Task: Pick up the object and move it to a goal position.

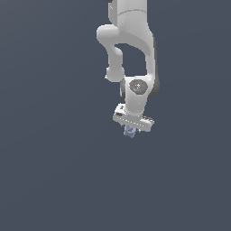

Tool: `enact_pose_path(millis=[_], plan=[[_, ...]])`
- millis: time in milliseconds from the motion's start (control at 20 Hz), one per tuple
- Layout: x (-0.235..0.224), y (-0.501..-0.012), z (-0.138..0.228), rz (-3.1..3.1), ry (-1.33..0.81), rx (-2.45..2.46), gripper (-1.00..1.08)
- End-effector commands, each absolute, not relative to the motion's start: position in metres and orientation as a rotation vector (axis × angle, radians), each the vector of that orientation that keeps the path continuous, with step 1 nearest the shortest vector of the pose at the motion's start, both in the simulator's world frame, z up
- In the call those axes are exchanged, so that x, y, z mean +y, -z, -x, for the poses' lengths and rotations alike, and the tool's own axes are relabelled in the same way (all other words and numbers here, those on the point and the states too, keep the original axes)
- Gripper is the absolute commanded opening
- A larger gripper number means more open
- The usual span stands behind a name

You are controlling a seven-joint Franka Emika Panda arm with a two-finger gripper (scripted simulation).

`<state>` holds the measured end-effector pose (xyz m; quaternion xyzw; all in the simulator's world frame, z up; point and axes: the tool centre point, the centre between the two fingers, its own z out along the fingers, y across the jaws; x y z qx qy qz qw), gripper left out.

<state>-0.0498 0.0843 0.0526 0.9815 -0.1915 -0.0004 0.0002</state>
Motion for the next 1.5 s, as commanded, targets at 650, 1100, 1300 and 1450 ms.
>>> enact_pose_path(millis=[650,1100,1300,1450], plan=[[0.085,-0.04,0.049,-3.083,0.0,-0.603,-1.0],[0.067,-0.041,0.045,-3.084,-0.002,-0.603,-1.0],[0.04,-0.042,0.039,-3.084,-0.002,-0.603,-1.0],[0.012,-0.042,0.033,-3.084,-0.001,-0.603,-1.0]])
